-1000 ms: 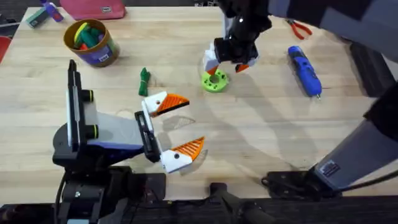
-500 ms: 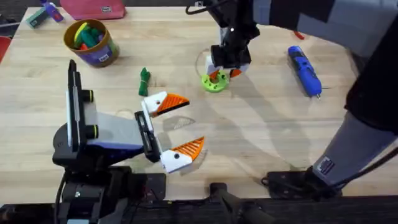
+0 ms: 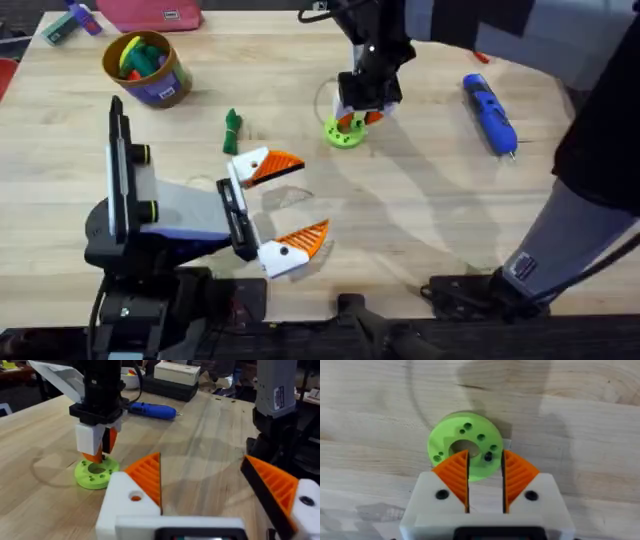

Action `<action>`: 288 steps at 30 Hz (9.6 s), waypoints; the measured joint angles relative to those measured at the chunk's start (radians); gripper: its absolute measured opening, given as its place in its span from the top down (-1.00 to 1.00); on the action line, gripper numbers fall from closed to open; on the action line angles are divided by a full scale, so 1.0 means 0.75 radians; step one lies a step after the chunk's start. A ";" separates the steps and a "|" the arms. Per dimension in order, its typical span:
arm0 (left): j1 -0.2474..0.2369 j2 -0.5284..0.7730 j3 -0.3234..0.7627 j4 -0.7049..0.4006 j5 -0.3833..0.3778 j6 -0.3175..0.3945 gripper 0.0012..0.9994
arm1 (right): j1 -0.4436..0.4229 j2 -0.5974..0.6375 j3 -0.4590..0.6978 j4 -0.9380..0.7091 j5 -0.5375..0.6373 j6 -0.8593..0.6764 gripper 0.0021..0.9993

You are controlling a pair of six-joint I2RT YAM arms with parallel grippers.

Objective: Pick up the gripper from the table and insert it into the empty holder that is missing its gripper. Then pick up a screw, insert it into the mounting hole, and use the screwdriver to tighten it. Finally, clean up the table by picking up the vegetable and placing it into the bucket.

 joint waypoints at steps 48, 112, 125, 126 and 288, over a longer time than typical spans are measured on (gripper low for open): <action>0.000 0.000 0.000 0.000 0.000 0.000 -0.97 | 0.021 0.033 0.014 -0.029 0.068 0.000 0.77; 0.000 0.000 0.000 0.000 0.000 0.000 -0.97 | 0.027 0.006 0.018 -0.025 0.061 0.036 0.66; 0.000 0.000 0.000 0.000 0.000 0.000 -0.97 | 0.027 0.019 0.017 -0.019 0.062 0.035 0.76; 0.000 0.000 0.000 0.000 0.000 0.000 -0.97 | 0.027 0.023 0.017 -0.017 0.061 0.036 0.78; 0.000 0.000 0.000 0.000 0.000 -0.001 -0.97 | 0.780 0.072 0.954 -0.736 0.022 -1.123 0.99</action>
